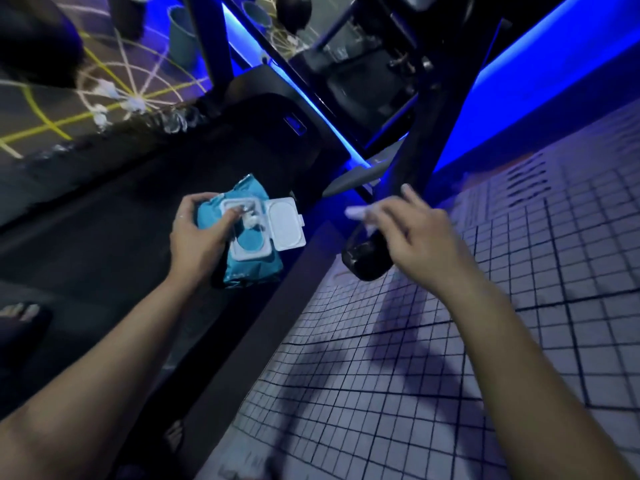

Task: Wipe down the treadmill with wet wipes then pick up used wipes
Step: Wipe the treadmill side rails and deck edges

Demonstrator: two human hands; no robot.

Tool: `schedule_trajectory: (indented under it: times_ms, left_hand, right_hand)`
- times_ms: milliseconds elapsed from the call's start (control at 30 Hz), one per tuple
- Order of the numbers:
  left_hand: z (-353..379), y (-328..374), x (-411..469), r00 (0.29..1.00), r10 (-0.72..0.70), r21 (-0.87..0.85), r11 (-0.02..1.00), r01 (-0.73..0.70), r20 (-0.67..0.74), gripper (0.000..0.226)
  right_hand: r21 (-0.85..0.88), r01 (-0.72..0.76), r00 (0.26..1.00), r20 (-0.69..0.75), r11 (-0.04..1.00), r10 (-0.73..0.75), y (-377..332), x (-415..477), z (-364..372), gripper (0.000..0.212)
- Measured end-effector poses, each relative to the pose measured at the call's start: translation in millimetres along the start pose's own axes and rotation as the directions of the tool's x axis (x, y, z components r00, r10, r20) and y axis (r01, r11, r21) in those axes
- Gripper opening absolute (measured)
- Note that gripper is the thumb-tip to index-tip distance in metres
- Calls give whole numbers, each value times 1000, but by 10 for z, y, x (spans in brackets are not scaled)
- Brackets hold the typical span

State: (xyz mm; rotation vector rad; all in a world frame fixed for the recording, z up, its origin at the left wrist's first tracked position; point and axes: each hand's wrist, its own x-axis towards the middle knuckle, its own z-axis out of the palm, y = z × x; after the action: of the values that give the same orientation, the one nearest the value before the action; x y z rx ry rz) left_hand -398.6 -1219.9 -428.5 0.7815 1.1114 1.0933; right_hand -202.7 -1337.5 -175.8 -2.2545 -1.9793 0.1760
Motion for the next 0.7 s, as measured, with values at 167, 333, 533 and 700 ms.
schedule_trajectory:
  times_ms: [167, 333, 533, 700]
  left_hand:
    - [149, 95, -63, 1000, 24, -35, 999, -24, -4, 43]
    - [299, 141, -140, 999, 46, -62, 997, -45, 20, 41]
    - [203, 187, -108, 999, 51, -74, 996, -49, 20, 45]
    - [170, 243, -81, 999, 44, -87, 995, -45, -17, 43]
  right_hand:
    - [-68, -12, 926, -376, 998, -15, 397, -126, 718, 29]
    - [-343, 220, 923, -230, 913, -309, 379, -409, 1456, 30]
    - [-134, 279, 915, -262, 951, -305, 278, -675, 1597, 29]
    - [-69, 160, 750, -641, 985, -166, 142, -386, 966, 24]
